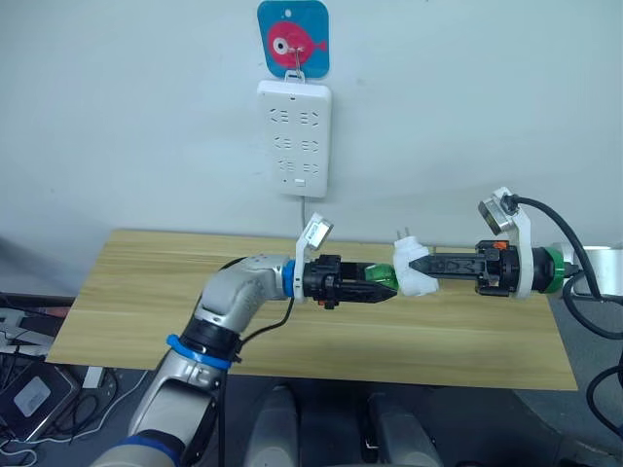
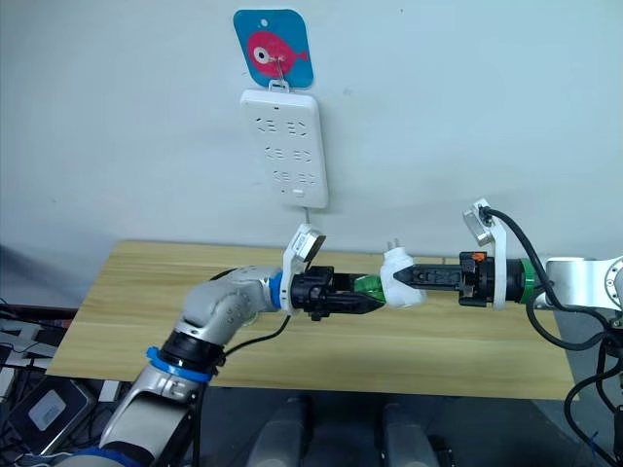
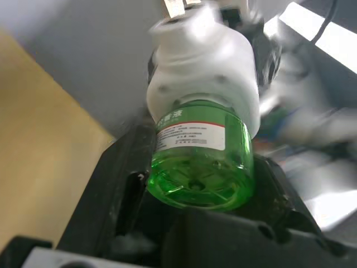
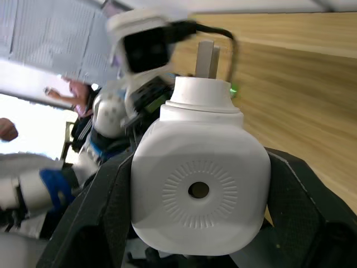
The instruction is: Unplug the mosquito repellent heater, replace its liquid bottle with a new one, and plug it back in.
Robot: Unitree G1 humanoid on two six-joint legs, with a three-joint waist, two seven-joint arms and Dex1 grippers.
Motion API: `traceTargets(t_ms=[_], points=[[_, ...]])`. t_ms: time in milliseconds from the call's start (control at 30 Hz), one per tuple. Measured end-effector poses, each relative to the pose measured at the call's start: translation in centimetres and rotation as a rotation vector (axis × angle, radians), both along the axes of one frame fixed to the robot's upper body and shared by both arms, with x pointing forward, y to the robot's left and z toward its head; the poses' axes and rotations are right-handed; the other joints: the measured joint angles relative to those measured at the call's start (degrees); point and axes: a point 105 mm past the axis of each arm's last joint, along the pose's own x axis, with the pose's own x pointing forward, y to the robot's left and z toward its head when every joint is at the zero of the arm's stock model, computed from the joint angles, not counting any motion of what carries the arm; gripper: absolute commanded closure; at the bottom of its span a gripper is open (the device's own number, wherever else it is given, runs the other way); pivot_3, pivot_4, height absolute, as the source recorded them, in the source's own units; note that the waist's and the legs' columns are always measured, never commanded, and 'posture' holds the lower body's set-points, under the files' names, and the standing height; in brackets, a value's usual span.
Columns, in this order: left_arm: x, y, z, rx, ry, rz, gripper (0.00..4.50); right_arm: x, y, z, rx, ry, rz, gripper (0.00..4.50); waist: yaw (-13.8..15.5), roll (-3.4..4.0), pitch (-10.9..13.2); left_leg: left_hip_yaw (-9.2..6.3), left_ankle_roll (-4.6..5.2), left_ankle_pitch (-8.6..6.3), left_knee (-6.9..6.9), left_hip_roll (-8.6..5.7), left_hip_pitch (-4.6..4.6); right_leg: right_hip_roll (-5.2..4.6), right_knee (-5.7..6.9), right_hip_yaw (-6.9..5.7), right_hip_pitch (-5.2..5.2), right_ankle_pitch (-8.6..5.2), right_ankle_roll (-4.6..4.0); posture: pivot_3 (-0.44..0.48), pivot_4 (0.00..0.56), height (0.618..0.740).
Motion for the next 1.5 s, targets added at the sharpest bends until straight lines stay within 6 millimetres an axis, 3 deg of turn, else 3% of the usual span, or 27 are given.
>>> traceTargets(t_ms=[33, 100, 267, 400, 500, 600, 667, 833, 933, 1033, 1167, 1333, 1433, 1500], points=[[-0.2, 0.3, 0.4, -0.001, 0.116, -0.042, 2.23, -0.2, 0.2, 0.3, 0.007, -0.015, 0.022, 1.50, -0.13, -0.01, 0.01, -0.05, 0.00, 0.00, 0.00, -0.01, -0.02, 0.00, -0.01, -0.05, 0.00, 0.00, 0.00, 0.208, 0.240, 0.740], [-0.4, 0.6, 0.9, -0.003, 0.305, -0.105, 1.50, -0.5, 0.5, 0.8, 0.017, -0.041, 0.058, 1.50, -0.34, -0.02, 0.01, -0.04, 0.00, 0.00, 0.01, -0.03, -0.03, 0.00, -0.04, -0.05, 0.01, 0.00, 0.00, 0.208, 0.240, 0.740], [0.1, 1.2, 0.6, -0.022, 0.416, -0.091, 0.02, -1.1, 0.4, -0.2, -0.015, 0.003, 0.090, 1.50, -0.20, -0.08, 0.05, -0.03, -0.02, 0.00, 0.00, -0.03, -0.06, -0.06, -0.04, -0.06, 0.01, 0.00, -0.01, 0.189, 0.233, 0.740], [0.6, 0.9, 0.9, -0.023, 0.390, -0.067, 0.02, -0.6, -0.1, -0.5, -0.003, 0.028, 0.052, 1.50, 0.21, -0.09, 0.05, -0.01, -0.03, 0.01, 0.01, -0.05, -0.07, -0.08, -0.04, -0.04, 0.01, 0.01, -0.01, 0.183, 0.228, 0.740], [2.4, 2.2, 1.4, -0.044, 0.297, 0.056, 0.02, 0.0, -1.0, -1.1, 0.022, 0.069, -0.019, 1.50, 0.20, -0.09, 0.05, 0.02, -0.03, 0.01, 0.02, -0.03, -0.04, -0.09, -0.01, -0.02, 0.00, 0.01, -0.02, 0.177, 0.228, 0.740], [3.2, 4.8, 2.4, 0.041, -0.112, 0.197, 0.02, 0.6, -2.6, -1.6, 0.043, 0.110, -0.114, 1.50, -0.01, -0.08, 0.05, 0.17, -0.05, 0.01, -0.04, -0.02, -0.01, -0.12, -0.04, 0.10, -0.01, 0.17, -0.29, 0.186, 0.225, 0.740], [2.8, 5.3, 3.0, 0.073, -0.426, 0.234, 0.02, 1.3, -3.6, -1.6, 0.055, 0.120, -0.181, 1.50, 0.25, -0.08, 0.04, 0.32, -0.06, 0.00, -0.06, -0.05, 0.01, -0.18, -0.08, 0.20, -0.01, 0.17, -0.30, 0.201, 0.224, 0.740], [1.0, 3.7, 0.5, 0.062, -1.265, 0.253, 0.02, 2.2, -4.4, -1.3, 0.107, 0.140, -0.257, 1.50, 1.92, -0.08, 0.04, 0.47, -0.07, -0.01, 0.02, -0.09, 0.02, -0.25, -0.14, 0.34, 0.00, 0.20, -0.32, 0.225, 0.220, 0.740], [1.0, 2.9, 0.1, 0.031, -1.555, 0.289, 0.02, 2.4, -4.1, -1.3, 0.120, 0.139, -0.260, 1.50, 2.48, -0.06, 0.03, 0.45, -0.06, -0.01, 0.05, -0.08, 0.02, -0.21, -0.11, 0.37, 0.00, 0.21, -0.30, 0.227, 0.219, 0.740], [1.9, 1.8, -0.1, 0.025, -1.684, 0.367, 0.02, 2.3, -3.2, -1.2, 0.139, 0.134, -0.232, 1.50, 2.93, -0.06, 0.03, 0.46, -0.05, -0.01, 0.20, -0.11, -0.08, -0.21, -0.13, 0.40, 0.00, 0.29, -0.13, 0.228, 0.219, 0.740], [2.3, 0.4, 1.1, -0.030, -1.824, 0.400, 0.02, 2.2, -2.4, -1.0, 0.148, 0.120, -0.202, 1.50, 3.49, -0.06, 0.03, 0.46, -0.05, -0.01, 0.30, -0.12, -0.15, -0.21, -0.13, 0.40, 0.00, 0.36, -0.03, 0.224, 0.217, 0.740], [1.9, -0.2, 0.3, -0.070, -1.849, 0.384, 0.02, 2.2, -1.8, -0.5, 0.158, 0.102, -0.180, 1.50, 3.49, -0.04, 0.02, 0.40, -0.04, -0.01, 0.28, -0.08, -0.11, -0.16, -0.03, 0.34, -0.01, 0.37, -0.04, 0.224, 0.217, 0.740], [1.6, -0.5, 0.4, -0.103, -1.867, 0.382, 0.56, 2.2, -1.6, -0.4, 0.160, 0.096, -0.175, 1.50, 3.62, -0.04, 0.02, 0.40, -0.04, -0.01, 0.29, -0.10, -0.11, -0.16, -0.03, 0.34, -0.01, 0.37, -0.05, 0.211, 0.218, 0.740], [1.7, -0.6, 0.7, -0.110, -1.878, 0.380, 1.23, 2.2, -1.6, -0.5, 0.155, 0.098, -0.176, 1.50, 3.63, -0.04, 0.02, 0.42, -0.04, -0.01, 0.30, -0.10, -0.12, -0.17, -0.03, 0.36, 0.00, 0.37, -0.05, 0.208, 0.219, 0.740]])
